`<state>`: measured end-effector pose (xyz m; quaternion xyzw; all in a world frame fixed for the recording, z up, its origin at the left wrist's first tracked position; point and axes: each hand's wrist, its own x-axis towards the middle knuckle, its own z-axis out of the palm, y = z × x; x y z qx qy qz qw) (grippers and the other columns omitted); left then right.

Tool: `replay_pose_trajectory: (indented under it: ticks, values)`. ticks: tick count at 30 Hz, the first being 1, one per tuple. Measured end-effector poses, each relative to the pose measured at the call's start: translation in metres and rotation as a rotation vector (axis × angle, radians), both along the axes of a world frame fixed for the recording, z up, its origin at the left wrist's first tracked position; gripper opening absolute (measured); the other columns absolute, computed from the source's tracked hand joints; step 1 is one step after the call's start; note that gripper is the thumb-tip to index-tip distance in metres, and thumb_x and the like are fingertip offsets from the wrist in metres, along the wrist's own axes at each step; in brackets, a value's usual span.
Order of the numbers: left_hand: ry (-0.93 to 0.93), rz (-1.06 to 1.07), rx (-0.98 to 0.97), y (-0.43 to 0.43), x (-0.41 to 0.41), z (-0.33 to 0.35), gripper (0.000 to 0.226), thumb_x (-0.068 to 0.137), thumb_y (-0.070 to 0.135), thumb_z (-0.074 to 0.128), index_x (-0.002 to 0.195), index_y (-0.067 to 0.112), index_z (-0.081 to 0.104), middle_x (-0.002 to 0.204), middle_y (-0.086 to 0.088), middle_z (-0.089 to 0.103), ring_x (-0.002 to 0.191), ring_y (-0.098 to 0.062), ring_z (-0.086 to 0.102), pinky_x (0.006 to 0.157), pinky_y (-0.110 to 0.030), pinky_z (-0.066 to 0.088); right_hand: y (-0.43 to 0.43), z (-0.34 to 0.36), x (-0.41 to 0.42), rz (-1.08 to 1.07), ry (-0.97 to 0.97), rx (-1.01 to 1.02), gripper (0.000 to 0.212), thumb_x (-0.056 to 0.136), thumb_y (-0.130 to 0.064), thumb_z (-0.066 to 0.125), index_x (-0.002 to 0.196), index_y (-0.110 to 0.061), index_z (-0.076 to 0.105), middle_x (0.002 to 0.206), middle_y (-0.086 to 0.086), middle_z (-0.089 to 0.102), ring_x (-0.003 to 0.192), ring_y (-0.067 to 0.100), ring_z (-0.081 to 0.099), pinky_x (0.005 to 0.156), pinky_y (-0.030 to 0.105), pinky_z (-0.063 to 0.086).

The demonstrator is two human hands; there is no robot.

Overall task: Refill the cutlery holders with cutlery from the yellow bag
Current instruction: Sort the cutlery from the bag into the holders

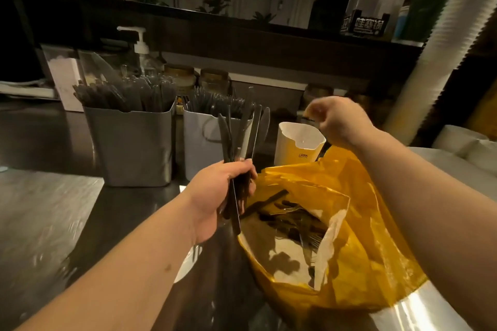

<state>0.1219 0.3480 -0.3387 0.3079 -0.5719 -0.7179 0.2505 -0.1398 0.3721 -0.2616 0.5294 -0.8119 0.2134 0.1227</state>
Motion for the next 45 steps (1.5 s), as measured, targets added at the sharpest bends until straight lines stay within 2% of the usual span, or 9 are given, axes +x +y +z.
replay_pose_trajectory:
  ticks: [3, 7, 14, 18, 25, 34, 38, 41, 45]
  values:
    - [-0.007, -0.004, -0.032, 0.002, 0.000, 0.001, 0.030, 0.103, 0.039, 0.050, 0.094, 0.014, 0.064, 0.075, -0.006, 0.061, 0.069, -0.016, 0.057, 0.067, -0.034, 0.042, -0.029, -0.008, -0.009, -0.101, 0.051, 0.276, 0.033, 0.093, -0.006, 0.066, 0.125, -0.017, 0.070, 0.125, 0.009, 0.064, 0.112, 0.029, 0.062, 0.098, 0.040, 0.055]
    - [-0.007, 0.001, -0.014, 0.004, 0.002, 0.001, 0.029, 0.102, 0.038, 0.053, 0.095, 0.013, 0.066, 0.069, -0.003, 0.056, 0.067, -0.015, 0.055, 0.065, -0.032, 0.045, -0.048, -0.021, -0.001, -0.011, 0.033, 0.339, 0.040, 0.093, -0.005, 0.065, 0.132, -0.017, 0.066, 0.131, 0.011, 0.062, 0.118, 0.032, 0.060, 0.101, 0.039, 0.053]
    - [0.017, -0.034, 0.070, 0.006, 0.002, 0.005, 0.029, 0.101, 0.035, 0.053, 0.093, 0.011, 0.065, 0.081, -0.008, 0.067, 0.079, -0.023, 0.062, 0.079, -0.040, 0.050, 0.003, -0.012, 0.047, 0.192, -0.098, -0.417, 0.014, 0.097, -0.017, 0.062, 0.109, -0.016, 0.069, 0.109, 0.001, 0.066, 0.102, 0.013, 0.060, 0.083, 0.020, 0.053]
    - [-0.001, 0.003, 0.121, 0.013, 0.000, 0.002, 0.026, 0.101, 0.035, 0.051, 0.097, 0.017, 0.069, 0.079, -0.004, 0.066, 0.085, -0.022, 0.061, 0.085, -0.042, 0.048, 0.046, -0.025, 0.118, 0.437, -0.488, -0.161, 0.008, 0.094, -0.022, 0.068, 0.090, -0.029, 0.069, 0.088, -0.012, 0.069, 0.086, 0.000, 0.064, 0.070, 0.009, 0.052]
    - [-0.063, 0.025, 0.095, 0.023, -0.001, 0.004, 0.024, 0.107, 0.033, 0.043, 0.104, 0.019, 0.063, 0.083, -0.005, 0.065, 0.083, -0.021, 0.059, 0.072, -0.033, 0.050, 0.047, -0.039, 0.135, 0.315, -0.691, -0.093, 0.005, 0.090, -0.016, 0.074, 0.089, -0.019, 0.078, 0.083, -0.007, 0.073, 0.080, 0.005, 0.069, 0.062, 0.011, 0.054]
    - [-0.050, 0.000, 0.110, 0.024, -0.006, 0.004, 0.016, 0.102, 0.029, 0.054, 0.094, 0.020, 0.065, 0.070, 0.000, 0.066, 0.079, -0.022, 0.059, 0.075, -0.038, 0.046, 0.052, -0.020, 0.121, 0.284, -1.156, -0.683, 0.015, 0.104, -0.021, 0.050, 0.097, -0.016, 0.062, 0.091, 0.001, 0.069, 0.087, 0.017, 0.067, 0.069, 0.027, 0.051]
    - [0.015, 0.032, 0.108, 0.021, -0.006, 0.006, 0.014, 0.100, 0.029, 0.058, 0.099, 0.016, 0.062, 0.077, -0.004, 0.064, 0.075, -0.020, 0.061, 0.069, -0.036, 0.046, 0.072, -0.015, 0.122, 0.605, -1.019, -0.604, 0.017, 0.105, -0.005, 0.042, 0.099, -0.016, 0.053, 0.082, 0.000, 0.065, 0.079, 0.021, 0.070, 0.075, 0.039, 0.061]
    - [0.076, 0.008, 0.102, 0.018, -0.006, 0.005, 0.017, 0.102, 0.026, 0.055, 0.108, 0.011, 0.059, 0.076, -0.003, 0.066, 0.068, -0.014, 0.066, 0.070, -0.034, 0.048, 0.084, -0.028, 0.139, 0.613, -0.787, -0.250, 0.022, 0.102, -0.005, 0.046, 0.097, -0.024, 0.055, 0.081, -0.012, 0.061, 0.073, 0.006, 0.063, 0.064, 0.024, 0.056]
    - [-0.043, 0.074, 0.078, 0.014, -0.012, 0.003, 0.018, 0.105, 0.014, 0.044, 0.115, 0.003, 0.053, 0.085, -0.011, 0.059, 0.080, -0.020, 0.060, 0.070, -0.033, 0.047, 0.090, -0.053, 0.159, 0.466, -0.156, -0.128, 0.012, 0.093, -0.026, 0.063, 0.105, -0.029, 0.062, 0.099, -0.020, 0.057, 0.091, 0.000, 0.057, 0.076, 0.013, 0.053]
